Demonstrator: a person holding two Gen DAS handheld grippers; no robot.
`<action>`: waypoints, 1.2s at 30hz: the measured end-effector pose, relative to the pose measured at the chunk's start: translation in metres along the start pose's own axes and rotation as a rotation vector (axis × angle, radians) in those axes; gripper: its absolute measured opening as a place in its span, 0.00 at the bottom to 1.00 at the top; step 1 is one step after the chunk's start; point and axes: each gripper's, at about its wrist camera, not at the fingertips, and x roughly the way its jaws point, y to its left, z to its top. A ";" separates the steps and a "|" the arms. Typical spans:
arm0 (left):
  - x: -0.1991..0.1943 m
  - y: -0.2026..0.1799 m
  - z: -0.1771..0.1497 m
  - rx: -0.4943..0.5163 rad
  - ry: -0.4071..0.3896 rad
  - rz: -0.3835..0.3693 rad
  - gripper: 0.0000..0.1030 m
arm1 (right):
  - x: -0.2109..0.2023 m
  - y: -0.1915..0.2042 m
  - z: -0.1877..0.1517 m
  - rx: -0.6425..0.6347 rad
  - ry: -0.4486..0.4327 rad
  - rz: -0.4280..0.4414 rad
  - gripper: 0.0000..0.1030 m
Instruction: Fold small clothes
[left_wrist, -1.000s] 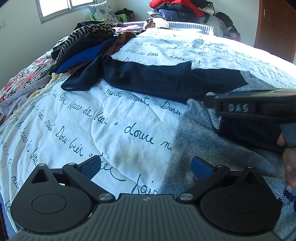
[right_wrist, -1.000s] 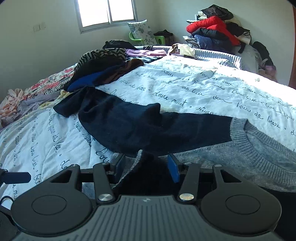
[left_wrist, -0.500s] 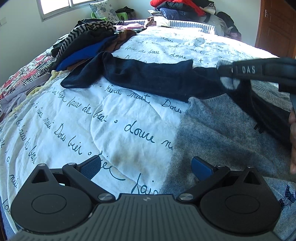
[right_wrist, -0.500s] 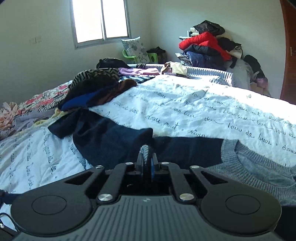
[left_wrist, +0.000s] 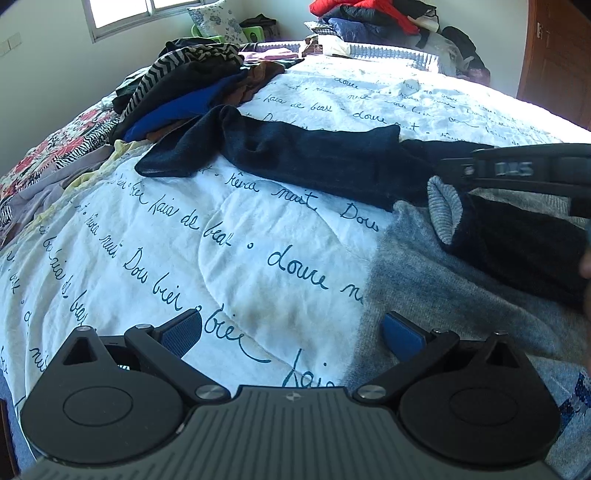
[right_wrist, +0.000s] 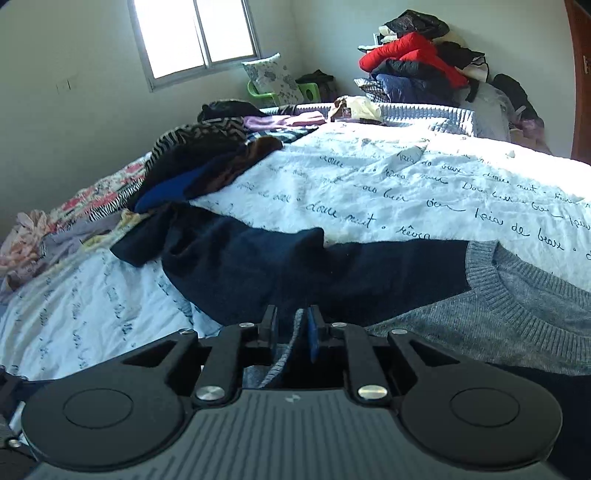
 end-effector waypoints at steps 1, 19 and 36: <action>0.000 0.000 0.000 0.000 0.001 0.002 1.00 | -0.006 -0.001 0.000 0.004 -0.009 0.001 0.16; 0.008 0.016 0.014 -0.022 -0.022 0.052 1.00 | 0.001 -0.006 -0.029 0.029 0.122 0.015 0.21; 0.080 0.143 0.066 -0.725 -0.040 -0.157 1.00 | -0.072 -0.004 -0.059 0.130 -0.026 0.048 0.56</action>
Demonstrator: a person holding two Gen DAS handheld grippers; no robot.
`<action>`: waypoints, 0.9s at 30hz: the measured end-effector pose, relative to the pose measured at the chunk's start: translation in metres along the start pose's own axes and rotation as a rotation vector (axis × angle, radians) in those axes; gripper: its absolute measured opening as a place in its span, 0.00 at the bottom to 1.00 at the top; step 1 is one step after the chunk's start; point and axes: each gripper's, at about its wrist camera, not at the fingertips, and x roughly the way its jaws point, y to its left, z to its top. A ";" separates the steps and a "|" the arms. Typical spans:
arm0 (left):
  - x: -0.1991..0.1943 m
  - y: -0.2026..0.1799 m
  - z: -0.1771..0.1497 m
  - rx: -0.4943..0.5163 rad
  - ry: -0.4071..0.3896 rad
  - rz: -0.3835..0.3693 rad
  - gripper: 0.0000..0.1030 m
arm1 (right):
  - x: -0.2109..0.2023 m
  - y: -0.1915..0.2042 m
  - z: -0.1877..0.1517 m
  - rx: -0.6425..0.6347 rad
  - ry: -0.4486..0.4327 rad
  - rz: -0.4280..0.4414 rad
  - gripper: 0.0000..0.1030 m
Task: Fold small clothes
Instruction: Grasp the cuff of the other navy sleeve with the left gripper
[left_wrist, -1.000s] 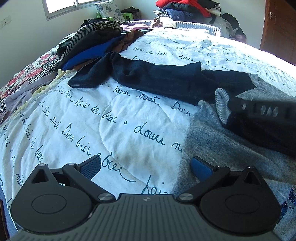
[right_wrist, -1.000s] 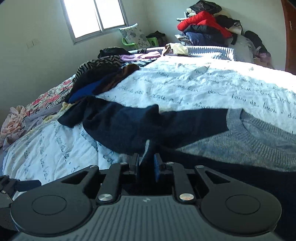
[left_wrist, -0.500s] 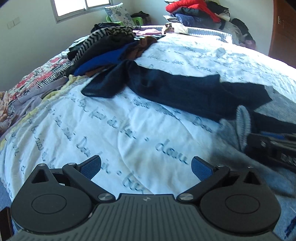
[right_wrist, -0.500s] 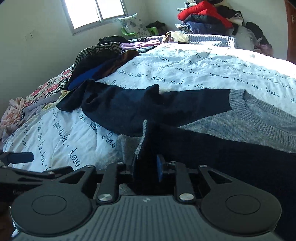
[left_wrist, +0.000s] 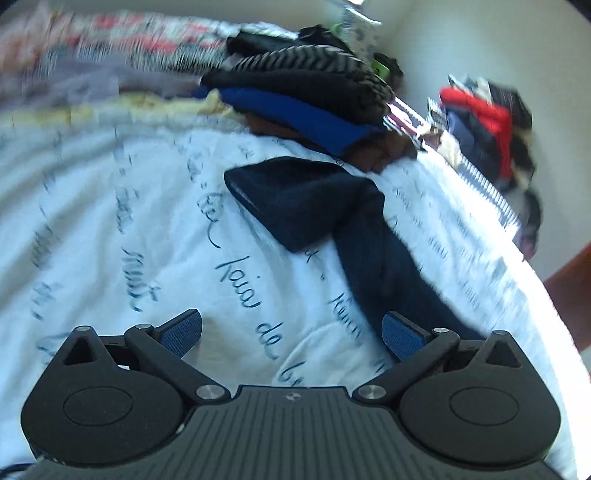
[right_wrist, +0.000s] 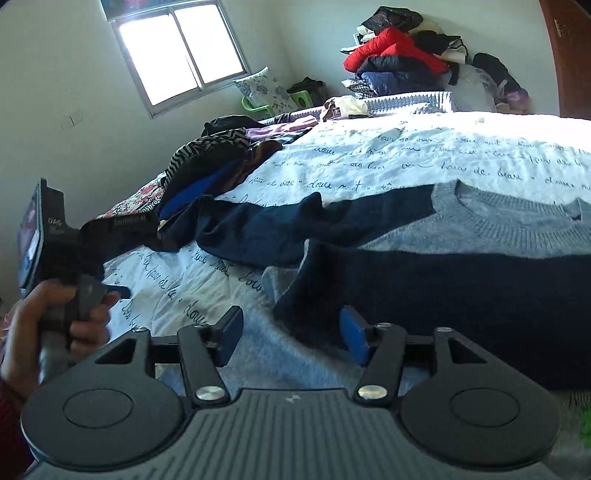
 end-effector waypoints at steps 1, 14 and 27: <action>0.005 0.004 0.004 -0.045 0.008 -0.030 1.00 | -0.003 0.000 -0.003 0.004 -0.002 0.001 0.56; 0.052 0.042 0.028 -0.478 -0.015 -0.403 1.00 | -0.022 0.013 -0.029 0.006 0.009 0.006 0.71; 0.083 0.070 0.060 -0.593 0.015 -0.549 0.55 | -0.026 0.011 -0.046 -0.003 0.034 -0.024 0.72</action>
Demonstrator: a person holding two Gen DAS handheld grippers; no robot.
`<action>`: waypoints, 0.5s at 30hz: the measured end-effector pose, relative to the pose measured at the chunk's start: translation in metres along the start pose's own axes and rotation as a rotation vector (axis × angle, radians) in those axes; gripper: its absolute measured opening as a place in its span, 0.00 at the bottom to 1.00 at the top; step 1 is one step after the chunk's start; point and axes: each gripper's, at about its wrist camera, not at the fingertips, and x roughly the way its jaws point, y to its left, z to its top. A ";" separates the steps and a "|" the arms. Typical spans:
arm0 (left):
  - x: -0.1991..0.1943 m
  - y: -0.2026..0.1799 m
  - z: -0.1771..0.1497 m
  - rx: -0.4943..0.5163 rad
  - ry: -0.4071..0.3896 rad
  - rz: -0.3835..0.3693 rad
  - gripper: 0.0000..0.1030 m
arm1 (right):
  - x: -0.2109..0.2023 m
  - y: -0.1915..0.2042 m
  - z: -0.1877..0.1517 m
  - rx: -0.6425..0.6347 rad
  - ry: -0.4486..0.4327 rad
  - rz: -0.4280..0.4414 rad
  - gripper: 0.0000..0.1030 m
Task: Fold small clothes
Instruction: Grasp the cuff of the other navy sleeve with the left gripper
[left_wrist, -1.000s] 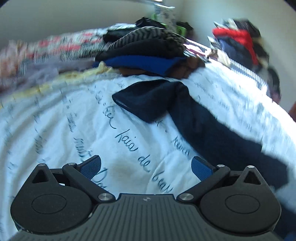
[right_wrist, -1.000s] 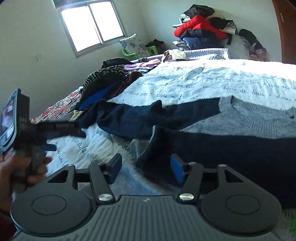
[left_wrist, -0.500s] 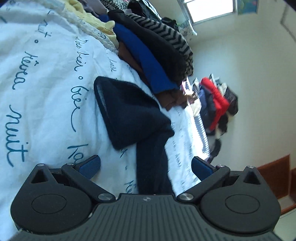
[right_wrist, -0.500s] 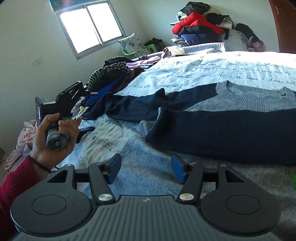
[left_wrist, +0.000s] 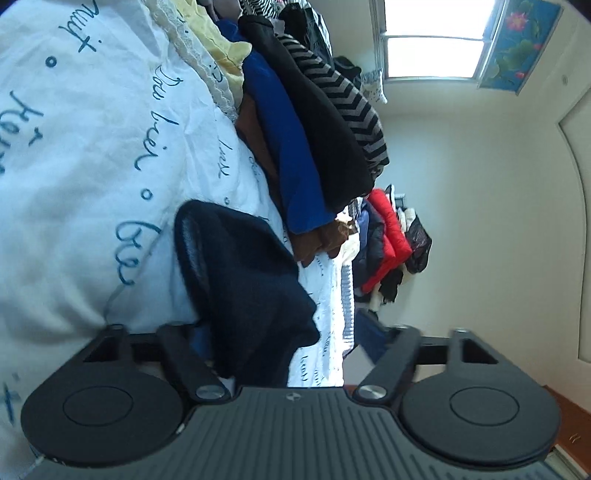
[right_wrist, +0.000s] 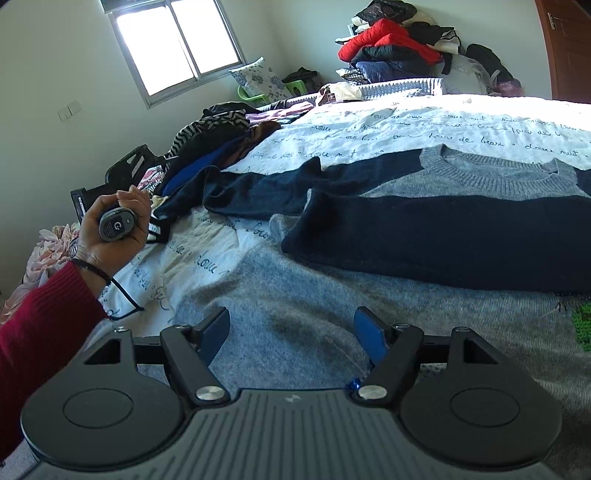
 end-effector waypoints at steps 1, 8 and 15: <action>0.000 0.004 0.003 -0.002 0.008 0.006 0.41 | 0.000 -0.001 -0.002 -0.004 0.003 -0.001 0.72; -0.003 0.006 0.018 0.089 0.011 0.100 0.08 | 0.003 -0.001 -0.007 -0.020 0.015 -0.009 0.72; -0.039 -0.054 0.040 0.378 -0.165 0.218 0.07 | 0.004 -0.002 -0.010 -0.017 0.015 -0.004 0.72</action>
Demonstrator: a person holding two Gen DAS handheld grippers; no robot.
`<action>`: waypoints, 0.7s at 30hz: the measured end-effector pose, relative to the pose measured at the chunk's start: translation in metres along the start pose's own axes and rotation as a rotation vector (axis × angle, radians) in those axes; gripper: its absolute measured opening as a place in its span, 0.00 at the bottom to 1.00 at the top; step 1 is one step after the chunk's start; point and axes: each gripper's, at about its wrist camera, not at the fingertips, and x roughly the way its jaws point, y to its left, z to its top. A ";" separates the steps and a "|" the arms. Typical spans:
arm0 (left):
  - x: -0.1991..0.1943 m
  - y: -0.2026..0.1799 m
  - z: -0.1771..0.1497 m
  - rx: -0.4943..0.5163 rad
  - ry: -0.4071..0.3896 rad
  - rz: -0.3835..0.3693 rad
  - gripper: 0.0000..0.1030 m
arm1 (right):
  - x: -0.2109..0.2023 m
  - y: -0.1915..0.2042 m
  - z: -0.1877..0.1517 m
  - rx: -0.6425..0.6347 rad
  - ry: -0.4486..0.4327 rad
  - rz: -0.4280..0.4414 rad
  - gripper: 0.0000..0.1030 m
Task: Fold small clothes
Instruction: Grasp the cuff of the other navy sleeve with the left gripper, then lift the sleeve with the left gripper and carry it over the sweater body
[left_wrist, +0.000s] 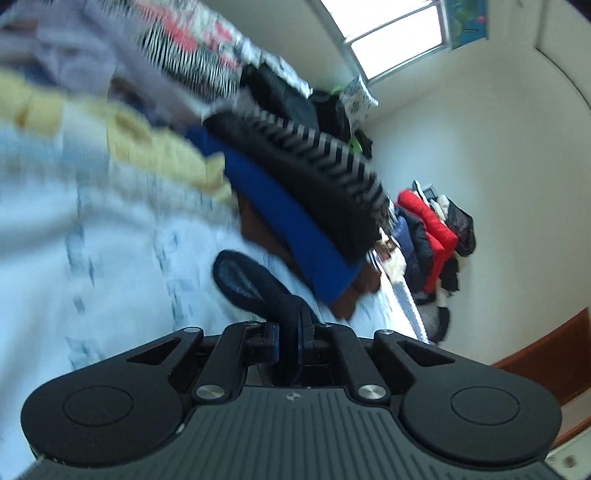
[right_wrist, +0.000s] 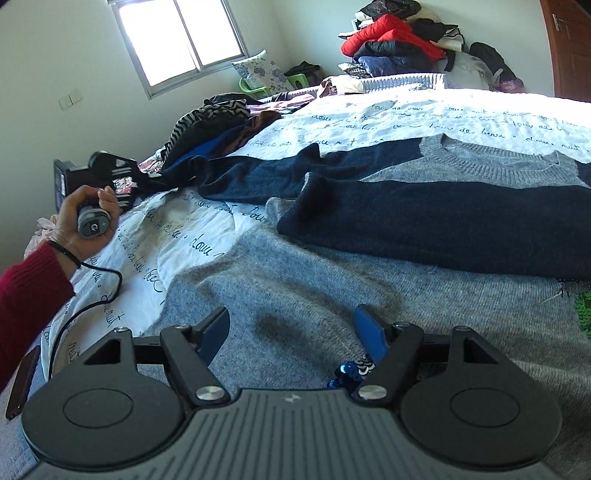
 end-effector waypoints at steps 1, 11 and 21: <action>-0.005 -0.003 0.006 0.030 -0.025 0.021 0.07 | 0.000 0.000 0.000 -0.001 -0.001 -0.001 0.72; 0.011 0.001 0.030 0.171 -0.003 0.171 0.08 | 0.002 -0.001 -0.002 0.000 -0.004 0.004 0.73; 0.008 0.018 0.018 0.074 0.032 0.109 0.72 | 0.004 -0.002 -0.003 -0.002 -0.005 0.003 0.74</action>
